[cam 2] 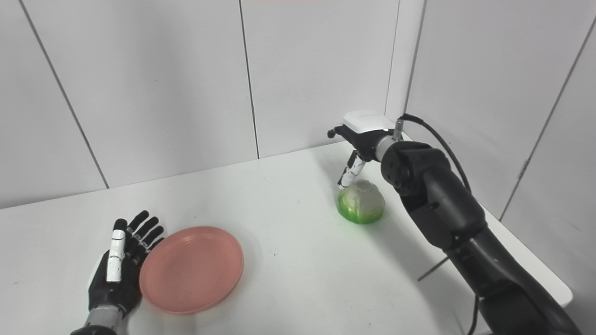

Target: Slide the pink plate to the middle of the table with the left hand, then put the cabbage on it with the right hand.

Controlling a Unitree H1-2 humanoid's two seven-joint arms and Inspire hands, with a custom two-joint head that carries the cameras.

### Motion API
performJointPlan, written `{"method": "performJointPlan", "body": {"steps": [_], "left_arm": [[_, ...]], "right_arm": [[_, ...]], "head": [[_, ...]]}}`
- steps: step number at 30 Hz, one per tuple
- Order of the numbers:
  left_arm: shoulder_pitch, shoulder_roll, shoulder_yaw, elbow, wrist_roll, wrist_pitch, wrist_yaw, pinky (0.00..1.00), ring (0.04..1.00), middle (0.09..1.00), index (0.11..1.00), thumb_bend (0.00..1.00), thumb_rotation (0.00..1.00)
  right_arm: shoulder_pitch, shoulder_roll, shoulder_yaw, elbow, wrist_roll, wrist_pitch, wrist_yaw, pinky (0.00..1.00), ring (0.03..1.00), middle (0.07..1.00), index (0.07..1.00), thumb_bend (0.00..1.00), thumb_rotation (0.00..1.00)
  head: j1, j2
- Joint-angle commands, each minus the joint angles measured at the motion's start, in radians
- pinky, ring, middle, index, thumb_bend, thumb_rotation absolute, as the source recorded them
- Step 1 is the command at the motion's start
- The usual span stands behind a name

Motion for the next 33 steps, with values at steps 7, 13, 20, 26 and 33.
{"method": "performJointPlan", "body": {"steps": [7,13,20,26,33], "left_arm": [[0.003,-0.003,-0.008,-0.026,0.009,0.029,0.015,0.84,0.863,0.854,0.832,0.77,0.83],[0.007,0.0,-0.008,-0.029,0.008,0.036,0.015,0.85,0.863,0.855,0.833,0.79,0.83],[0.012,-0.006,-0.009,-0.033,0.006,0.039,0.018,0.83,0.86,0.854,0.819,0.77,0.83],[0.016,-0.009,-0.007,-0.038,-0.001,0.047,0.016,0.83,0.868,0.863,0.833,0.76,0.82],[0.016,-0.009,-0.004,-0.036,-0.005,0.055,0.018,0.83,0.867,0.862,0.838,0.78,0.82]], "right_arm": [[-0.077,-0.016,0.07,0.15,-0.017,0.024,0.005,0.61,0.826,0.865,0.833,1.0,0.22],[-0.074,-0.014,0.109,0.21,-0.016,0.047,0.024,0.63,0.873,0.917,0.832,1.0,0.25],[-0.063,-0.016,0.12,0.248,0.012,0.054,0.029,0.67,0.87,0.917,0.842,1.0,0.24],[-0.042,-0.015,0.136,0.268,0.028,0.05,0.028,0.62,0.849,0.933,0.848,1.0,0.27],[-0.029,-0.011,0.157,0.274,0.03,0.042,0.028,0.63,0.844,0.928,0.844,1.0,0.28]], "head": [[0.012,0.005],[0.016,0.009],[0.021,0.014],[0.024,0.018],[0.027,0.023]]}}
